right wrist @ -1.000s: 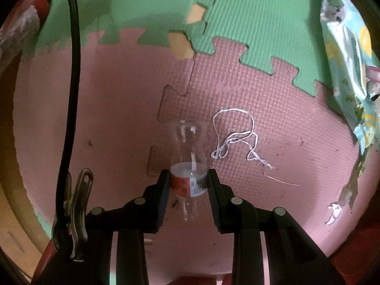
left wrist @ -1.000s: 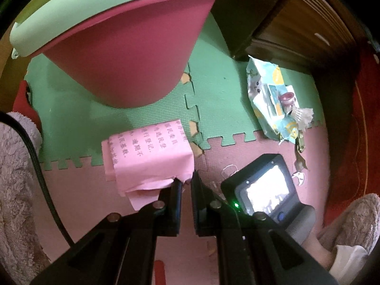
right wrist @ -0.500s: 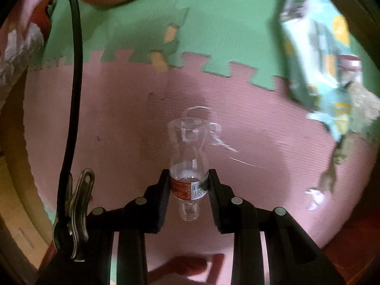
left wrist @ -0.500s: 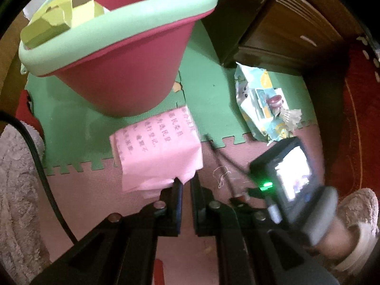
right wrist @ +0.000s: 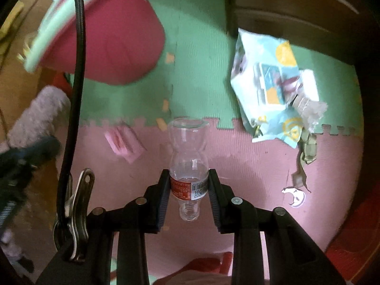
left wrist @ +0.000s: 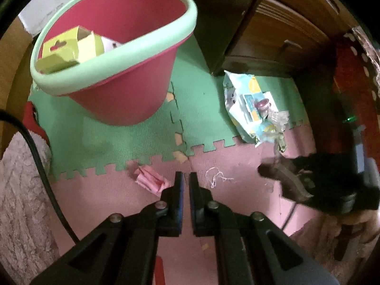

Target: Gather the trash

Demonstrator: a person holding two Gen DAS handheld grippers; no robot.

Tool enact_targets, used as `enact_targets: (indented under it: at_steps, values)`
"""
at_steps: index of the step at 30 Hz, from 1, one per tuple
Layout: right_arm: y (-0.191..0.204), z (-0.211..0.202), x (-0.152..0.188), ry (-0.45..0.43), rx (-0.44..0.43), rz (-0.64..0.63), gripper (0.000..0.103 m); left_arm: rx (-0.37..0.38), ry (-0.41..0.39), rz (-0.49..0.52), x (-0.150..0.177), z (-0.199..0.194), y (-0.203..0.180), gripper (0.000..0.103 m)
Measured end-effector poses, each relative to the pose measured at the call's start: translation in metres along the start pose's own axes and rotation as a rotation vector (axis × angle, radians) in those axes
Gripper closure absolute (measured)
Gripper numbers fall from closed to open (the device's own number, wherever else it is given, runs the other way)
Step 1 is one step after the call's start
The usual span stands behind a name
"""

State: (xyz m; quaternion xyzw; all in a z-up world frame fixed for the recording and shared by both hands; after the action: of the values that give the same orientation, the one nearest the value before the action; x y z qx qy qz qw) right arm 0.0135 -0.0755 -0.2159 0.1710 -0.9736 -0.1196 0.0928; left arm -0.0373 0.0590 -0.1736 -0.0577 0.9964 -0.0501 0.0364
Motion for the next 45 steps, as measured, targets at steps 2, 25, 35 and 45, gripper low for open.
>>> enact_targets:
  at_steps: [2,25,35,45]
  values:
    - [0.003,-0.007,-0.005,-0.025,-0.013,0.01,0.072,-0.005,0.031,-0.02,0.003,0.006,0.004,0.095]
    - [-0.014,-0.01,-0.01,-0.123,-0.104,0.084,0.071,-0.056,0.296,-0.532,0.027,0.134,0.076,0.038]
    - [-0.018,-0.005,-0.012,-0.12,-0.119,0.108,0.071,-0.087,0.316,-0.584,0.026,0.167,0.088,0.038]
    - [-0.018,0.0,-0.014,-0.113,-0.124,0.102,0.071,-0.125,0.32,-0.565,0.022,0.188,0.093,0.038]
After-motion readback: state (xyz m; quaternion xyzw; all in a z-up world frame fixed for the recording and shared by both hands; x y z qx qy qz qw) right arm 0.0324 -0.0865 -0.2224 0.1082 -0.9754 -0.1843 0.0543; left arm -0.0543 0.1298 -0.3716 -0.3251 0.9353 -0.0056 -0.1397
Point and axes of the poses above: each gripper's, at about its wrist camera, not at the fingertips, and z roughly the way its jaws point, y to its left, x to its underside, the point moved 8 cm from there along z, roughly the way its jaws point, and after that the axes turned 6 degrees about y, right-handed, at the moved point
